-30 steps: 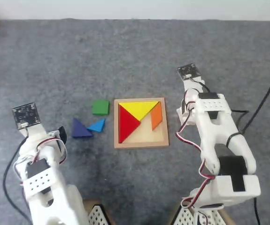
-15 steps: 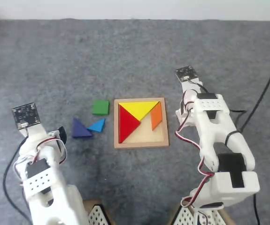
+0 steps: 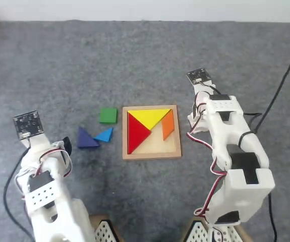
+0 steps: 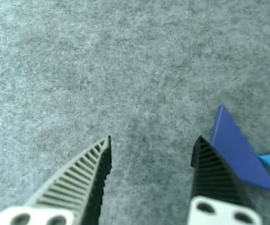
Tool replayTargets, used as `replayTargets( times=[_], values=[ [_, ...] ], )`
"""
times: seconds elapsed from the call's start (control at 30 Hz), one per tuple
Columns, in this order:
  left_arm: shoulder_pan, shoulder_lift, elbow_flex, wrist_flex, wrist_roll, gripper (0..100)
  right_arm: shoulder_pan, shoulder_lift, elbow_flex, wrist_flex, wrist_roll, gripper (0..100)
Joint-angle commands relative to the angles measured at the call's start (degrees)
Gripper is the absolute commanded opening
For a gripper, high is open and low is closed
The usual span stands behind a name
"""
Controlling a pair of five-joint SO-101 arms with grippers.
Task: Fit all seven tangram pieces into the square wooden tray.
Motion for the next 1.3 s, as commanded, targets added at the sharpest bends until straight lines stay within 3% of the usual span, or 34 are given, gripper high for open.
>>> replayTargets(
  times=[0.0, 0.33, 0.57, 0.7, 0.93, 1.27],
  values=[
    [0.4, -0.4, -0.5, -1.3, -0.6, 27, -0.5, -0.5, -2.5, 0.7, 0.6, 3.7],
    [0.4, -0.4, -0.5, -1.3, -0.6, 27, -0.5, -0.7, -2.4, 0.7, 0.5, 2.9],
    [0.4, -0.4, -0.5, -1.3, -0.6, 27, -0.8, -8.6, -1.9, 6.8, 4.5, 15.7],
    [0.4, -0.4, -0.5, -1.3, -0.6, 27, -1.2, -16.0, 0.6, 13.5, 6.1, 15.5],
    [0.4, -0.4, -0.5, -1.3, -0.6, 27, -2.9, -15.8, 10.6, 4.5, 6.3, 15.8],
    [0.4, -0.4, -0.5, -1.3, -0.6, 27, -2.5, -12.7, 10.6, 2.5, 6.7, 15.8]
  ],
)
